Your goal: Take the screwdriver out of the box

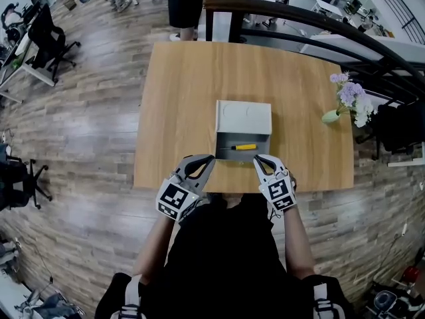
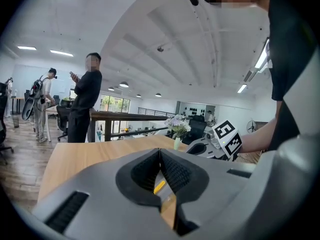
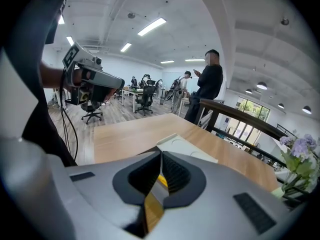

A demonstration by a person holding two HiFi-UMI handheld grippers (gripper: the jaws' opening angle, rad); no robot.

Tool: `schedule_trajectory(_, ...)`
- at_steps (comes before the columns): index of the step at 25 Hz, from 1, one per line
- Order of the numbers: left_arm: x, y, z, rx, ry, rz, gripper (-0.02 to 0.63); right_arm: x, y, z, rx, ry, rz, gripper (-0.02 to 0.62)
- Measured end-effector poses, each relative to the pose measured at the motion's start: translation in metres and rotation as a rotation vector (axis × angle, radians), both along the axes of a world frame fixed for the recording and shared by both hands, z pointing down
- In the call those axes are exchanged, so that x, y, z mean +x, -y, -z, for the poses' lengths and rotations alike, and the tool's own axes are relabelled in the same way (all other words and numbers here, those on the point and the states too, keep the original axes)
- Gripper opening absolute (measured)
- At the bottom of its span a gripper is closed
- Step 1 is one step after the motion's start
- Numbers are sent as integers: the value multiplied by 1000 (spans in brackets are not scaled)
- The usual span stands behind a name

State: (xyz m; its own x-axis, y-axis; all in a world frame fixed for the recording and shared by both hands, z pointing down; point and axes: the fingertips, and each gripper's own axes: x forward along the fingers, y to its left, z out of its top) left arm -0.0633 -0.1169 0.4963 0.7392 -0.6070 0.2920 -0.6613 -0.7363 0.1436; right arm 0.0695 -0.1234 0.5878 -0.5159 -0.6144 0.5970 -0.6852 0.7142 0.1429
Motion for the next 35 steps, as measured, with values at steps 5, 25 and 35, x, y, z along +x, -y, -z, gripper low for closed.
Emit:
schedule_trajectory(5,6,6,1,-2,10,8,22,0,1,-16,-17,-32,36,28)
schedule_trajectory(25,23,36,-4,-49,0,127,23,-4,12,-76,-242,-223,399,37)
schedule_trajectory(35,10,51,-15,-82,-7,212,23,-6,35,-123,-295,-351,545,57)
